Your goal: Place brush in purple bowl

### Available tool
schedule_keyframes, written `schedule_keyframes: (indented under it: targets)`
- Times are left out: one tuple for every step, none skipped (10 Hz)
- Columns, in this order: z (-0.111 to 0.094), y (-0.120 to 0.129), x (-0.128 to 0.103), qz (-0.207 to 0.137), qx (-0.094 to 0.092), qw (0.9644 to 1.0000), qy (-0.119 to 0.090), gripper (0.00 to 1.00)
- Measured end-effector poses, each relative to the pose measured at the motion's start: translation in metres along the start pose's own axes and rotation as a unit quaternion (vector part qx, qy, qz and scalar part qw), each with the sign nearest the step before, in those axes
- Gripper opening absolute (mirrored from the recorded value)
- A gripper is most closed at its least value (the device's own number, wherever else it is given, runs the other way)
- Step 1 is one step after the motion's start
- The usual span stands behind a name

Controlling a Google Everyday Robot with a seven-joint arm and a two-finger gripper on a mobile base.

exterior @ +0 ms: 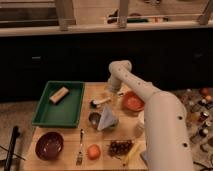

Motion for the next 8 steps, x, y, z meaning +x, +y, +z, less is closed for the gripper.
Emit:
schedule_keyframes:
  targets:
    - [0.0025,-0.0003,0.0024,0.002,-0.001,1.0000,-0.001,0.57]
    - [0.0053,0.0002,0.0043,0.003,-0.003,1.0000,-0.003,0.45]
    - [0.0073,0.0007,0.0055,0.004,-0.005,1.0000,-0.003,0.34]
    - [0.0074,0.0012,0.0060,0.004,-0.006,1.0000,-0.003,0.26]
    - [0.0075,0.0014,0.0065,0.003,-0.007,1.0000,-0.002,0.14]
    - [0.0058,0.0015,0.0064,0.002,-0.006,1.0000,0.000,0.05]
    - [0.0035,0.0016,0.0061,0.000,-0.006,1.0000,0.002,0.01]
    - [-0.0016,0.0009,0.0056,-0.002,-0.002,1.0000,0.007,0.00]
